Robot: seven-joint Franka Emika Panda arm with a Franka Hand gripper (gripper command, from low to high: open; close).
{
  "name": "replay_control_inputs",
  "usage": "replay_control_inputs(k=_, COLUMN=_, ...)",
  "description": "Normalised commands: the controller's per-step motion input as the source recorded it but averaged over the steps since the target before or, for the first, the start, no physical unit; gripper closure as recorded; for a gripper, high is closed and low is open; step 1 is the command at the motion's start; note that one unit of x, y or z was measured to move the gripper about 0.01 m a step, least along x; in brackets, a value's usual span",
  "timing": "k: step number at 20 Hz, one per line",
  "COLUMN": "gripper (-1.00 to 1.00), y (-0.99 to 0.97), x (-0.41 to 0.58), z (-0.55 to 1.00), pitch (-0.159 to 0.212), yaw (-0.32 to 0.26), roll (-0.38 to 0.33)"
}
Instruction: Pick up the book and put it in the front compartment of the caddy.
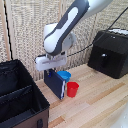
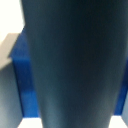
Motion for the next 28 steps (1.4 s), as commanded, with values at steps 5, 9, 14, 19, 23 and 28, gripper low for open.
replay_control_inputs(k=5, gripper=1.00, y=-0.09, x=-0.204, z=0.97, pitch=0.000, yaw=-0.236, roll=0.030)
replay_control_inputs(k=9, gripper=1.00, y=-0.07, x=-0.059, z=0.80, pitch=0.000, yaw=-0.332, roll=0.051)
replay_control_inputs(k=14, gripper=1.00, y=-0.04, x=-0.016, z=0.68, pitch=0.000, yaw=-0.363, roll=0.040)
replay_control_inputs(k=19, gripper=1.00, y=-0.05, x=-0.037, z=0.57, pitch=0.000, yaw=-0.357, roll=0.104)
replay_control_inputs(k=23, gripper=1.00, y=-0.04, x=-0.034, z=0.49, pitch=0.000, yaw=-0.353, roll=0.133)
replay_control_inputs(k=28, gripper=1.00, y=-0.02, x=-0.016, z=0.41, pitch=0.001, yaw=-0.357, roll=0.131)
